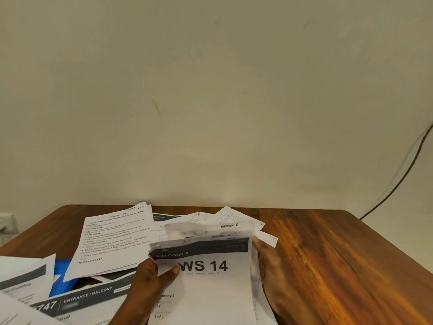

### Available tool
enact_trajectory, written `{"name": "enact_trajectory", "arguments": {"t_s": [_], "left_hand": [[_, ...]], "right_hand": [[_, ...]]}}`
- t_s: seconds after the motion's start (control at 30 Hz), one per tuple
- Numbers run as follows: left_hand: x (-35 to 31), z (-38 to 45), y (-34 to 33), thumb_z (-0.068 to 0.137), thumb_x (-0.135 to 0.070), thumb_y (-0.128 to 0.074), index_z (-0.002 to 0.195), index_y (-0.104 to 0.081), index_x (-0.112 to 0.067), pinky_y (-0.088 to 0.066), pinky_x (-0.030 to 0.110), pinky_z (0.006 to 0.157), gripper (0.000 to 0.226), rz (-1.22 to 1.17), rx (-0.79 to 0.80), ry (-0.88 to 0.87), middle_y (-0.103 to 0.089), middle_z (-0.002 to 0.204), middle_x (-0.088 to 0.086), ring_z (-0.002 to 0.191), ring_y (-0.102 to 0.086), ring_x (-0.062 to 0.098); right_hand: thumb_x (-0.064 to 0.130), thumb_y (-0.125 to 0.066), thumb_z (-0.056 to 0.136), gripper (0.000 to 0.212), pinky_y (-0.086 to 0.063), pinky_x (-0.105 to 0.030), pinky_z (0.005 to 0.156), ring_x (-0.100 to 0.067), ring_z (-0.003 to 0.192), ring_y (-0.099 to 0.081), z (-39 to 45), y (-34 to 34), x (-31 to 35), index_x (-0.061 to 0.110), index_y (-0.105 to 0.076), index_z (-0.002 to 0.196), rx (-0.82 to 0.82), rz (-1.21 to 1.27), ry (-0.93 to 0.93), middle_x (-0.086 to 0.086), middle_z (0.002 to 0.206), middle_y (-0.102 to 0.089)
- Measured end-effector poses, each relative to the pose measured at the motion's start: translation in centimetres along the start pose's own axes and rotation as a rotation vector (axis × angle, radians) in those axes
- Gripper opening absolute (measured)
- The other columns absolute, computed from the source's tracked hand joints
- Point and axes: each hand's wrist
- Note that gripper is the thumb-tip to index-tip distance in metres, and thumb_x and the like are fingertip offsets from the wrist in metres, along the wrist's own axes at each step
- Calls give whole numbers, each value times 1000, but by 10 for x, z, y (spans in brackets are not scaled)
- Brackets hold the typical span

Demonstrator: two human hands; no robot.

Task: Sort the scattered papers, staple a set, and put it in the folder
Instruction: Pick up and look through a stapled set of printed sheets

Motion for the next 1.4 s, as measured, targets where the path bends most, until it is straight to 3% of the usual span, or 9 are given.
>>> {"name": "enact_trajectory", "arguments": {"t_s": [0.1,0.2,0.33,0.47,0.67,1.03,1.17,1.27,1.4], "left_hand": [[-1,-2,2,88,18,-65,64,-39,9,-43,12,42,37,25,-29,0,-53,40,-5,41,-60,7],[5,0,5,91,10,-67,80,-61,-2,-52,15,52,18,114,-52,2,-70,57,-4,57,-70,12],[6,-3,-1,93,1,-70,109,-71,-13,-59,62,90,22,111,-74,4,-81,101,6,90,-75,29],[1,-12,-23,92,-5,-73,118,-62,-24,-63,53,83,34,44,-111,-7,-78,114,4,96,-77,30],[-30,-22,-48,84,2,-78,129,-43,-31,-65,40,63,66,-55,-129,-76,-76,107,0,81,-80,19],[-74,-46,-31,64,-45,-85,104,-68,-26,-60,28,60,47,141,-116,-219,-80,86,-12,76,-78,21],[-57,-57,-19,54,-56,-88,109,-58,-32,-63,49,81,67,177,-127,-48,-73,104,4,99,-71,31],[-46,-60,-8,20,-86,-83,124,-51,-29,-61,52,91,123,230,-124,-4,-67,115,3,108,-66,32],[-46,-70,-9,38,-65,-93,107,-51,-43,-61,39,83,83,291,-178,-155,-66,101,-12,95,-66,16]], "right_hand": [[47,-49,105,42,-45,-38,109,-22,130,-58,-14,10,9,28,-46,142,74,-137,-10,9,134,-56],[69,-68,86,62,-54,-36,105,-13,124,-64,-25,18,10,27,-57,130,166,-256,-30,16,132,-64],[34,-85,83,37,-61,-18,78,-8,101,-75,-12,33,-21,31,-68,116,110,-413,11,15,109,-77],[21,-85,85,34,-65,-34,85,-13,99,-76,-15,36,-16,26,-73,116,56,-398,25,9,110,-79],[12,-79,89,29,-61,-22,63,-15,93,-73,-28,26,7,32,-66,105,-73,-288,120,8,106,-75],[23,-77,89,27,-53,-16,51,-11,85,-67,-62,-24,37,34,-58,105,-133,-109,188,9,96,-68],[49,-77,77,44,-58,-17,71,-14,102,-64,-72,-38,23,33,-55,113,8,-176,88,11,111,-65],[39,-72,90,34,-52,-19,91,-9,96,-61,-77,-39,20,36,-50,115,-3,-234,50,9,117,-62],[44,-74,83,36,-54,-35,102,-12,97,-64,-80,-42,16,43,-51,111,-48,-342,84,16,108,-63]]}}
Point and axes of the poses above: each hand's wrist, its own z-axis towards the middle knuckle, its own y-axis out of the back of the hand, x = y × z
